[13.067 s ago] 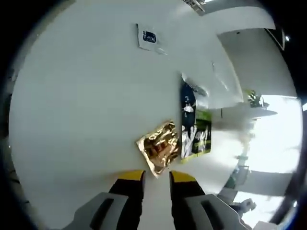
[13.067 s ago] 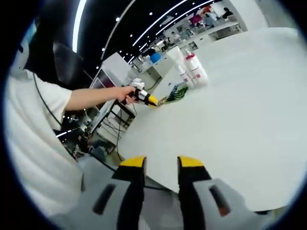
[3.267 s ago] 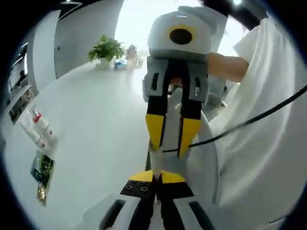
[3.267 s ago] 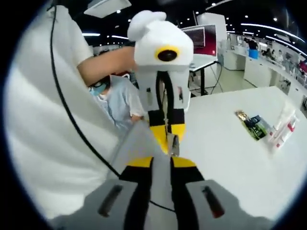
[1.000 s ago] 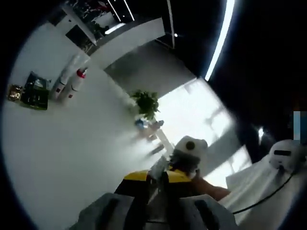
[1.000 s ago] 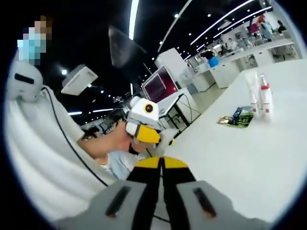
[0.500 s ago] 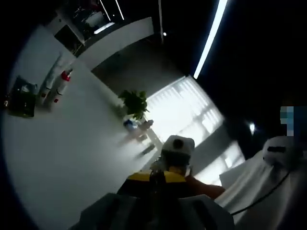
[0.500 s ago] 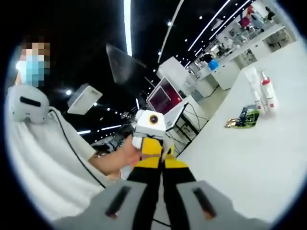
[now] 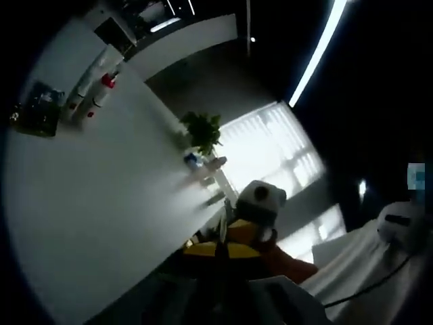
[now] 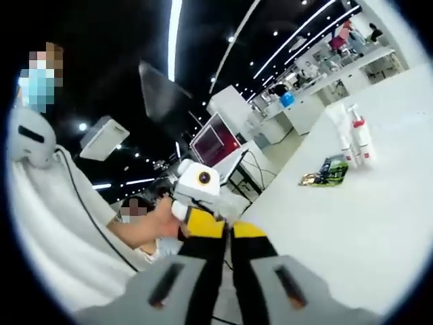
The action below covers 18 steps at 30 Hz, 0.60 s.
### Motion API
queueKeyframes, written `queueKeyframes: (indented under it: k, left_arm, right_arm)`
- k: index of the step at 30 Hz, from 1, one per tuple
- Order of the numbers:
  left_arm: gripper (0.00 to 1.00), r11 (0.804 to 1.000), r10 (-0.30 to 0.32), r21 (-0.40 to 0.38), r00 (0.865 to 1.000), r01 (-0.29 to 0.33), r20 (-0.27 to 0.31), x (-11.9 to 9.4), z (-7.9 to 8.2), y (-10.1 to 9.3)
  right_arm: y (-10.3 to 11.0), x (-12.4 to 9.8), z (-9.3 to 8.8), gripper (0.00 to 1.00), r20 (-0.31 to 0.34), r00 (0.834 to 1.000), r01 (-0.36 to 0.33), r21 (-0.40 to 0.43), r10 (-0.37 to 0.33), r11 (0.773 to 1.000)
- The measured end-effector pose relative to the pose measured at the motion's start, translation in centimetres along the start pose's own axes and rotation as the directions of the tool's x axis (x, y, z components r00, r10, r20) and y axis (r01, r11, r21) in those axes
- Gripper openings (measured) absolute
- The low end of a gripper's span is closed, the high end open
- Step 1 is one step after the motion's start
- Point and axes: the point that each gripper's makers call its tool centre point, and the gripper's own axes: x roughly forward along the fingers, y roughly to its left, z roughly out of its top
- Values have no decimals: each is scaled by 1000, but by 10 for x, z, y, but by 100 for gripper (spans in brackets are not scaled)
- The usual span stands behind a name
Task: Arrange the skincare products in the storage area until every visible bottle or jar stands upright without overlapping.
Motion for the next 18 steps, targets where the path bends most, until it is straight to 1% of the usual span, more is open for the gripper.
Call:
queueKeyframes:
  k: [4, 5, 6, 8, 9, 11, 13, 14, 15, 16, 18]
  left_arm:
    - [1, 1000, -1, 2, 1000, 1, -4, 2, -1, 0]
    - [1, 1000, -7, -2, 1000, 7, -12, 3, -2, -1]
    - [1, 1000, -6, 2, 1000, 7, -26, 5, -3, -1]
    - [2, 1000, -3, 9, 999, 3, -38, 6, -5, -1]
    - [3, 1000, -14, 21, 998, 16, -62, 9, -8, -4]
    - [6, 999, -18, 33, 997, 21, -69, 10, -10, -6]
    - [7, 999, -15, 38, 996, 18, -87, 11, -13, -5]
    - [7, 999, -2, -32, 994, -1, -106, 10, -16, -2]
    - [6, 999, 6, -45, 993, -12, -118, 11, -17, 0]
    - [3, 999, 6, -47, 993, -12, -122, 11, -18, 0]
    - [1, 996, 11, -89, 990, -23, -141, 13, -21, 2]
  right_arm:
    - [1, 1, 1, 4, -5, 1000, -1, -7, 1, 1000]
    - [1, 2, -1, 3, -20, 1000, 0, -13, -1, 1000]
    - [1, 3, -5, 2, -51, 999, -2, -27, 1, 1000]
    - [1, 4, -8, 2, -80, 997, 1, -56, -5, 998]
    - [2, 5, -11, 2, -100, 995, -4, -55, -2, 998]
    - [3, 6, -14, 2, -124, 992, -9, -68, 1, 998]
    - [4, 7, -16, 2, -135, 991, -12, -70, 3, 997]
    - [5, 8, -17, 2, -156, 988, -10, -84, -3, 996]
    - [5, 10, -20, 2, -191, 981, -5, -116, -18, 993]
    - [5, 10, -21, 2, -200, 980, -5, -121, -20, 993]
    - [5, 11, -22, 2, -218, 976, -4, -131, -25, 991]
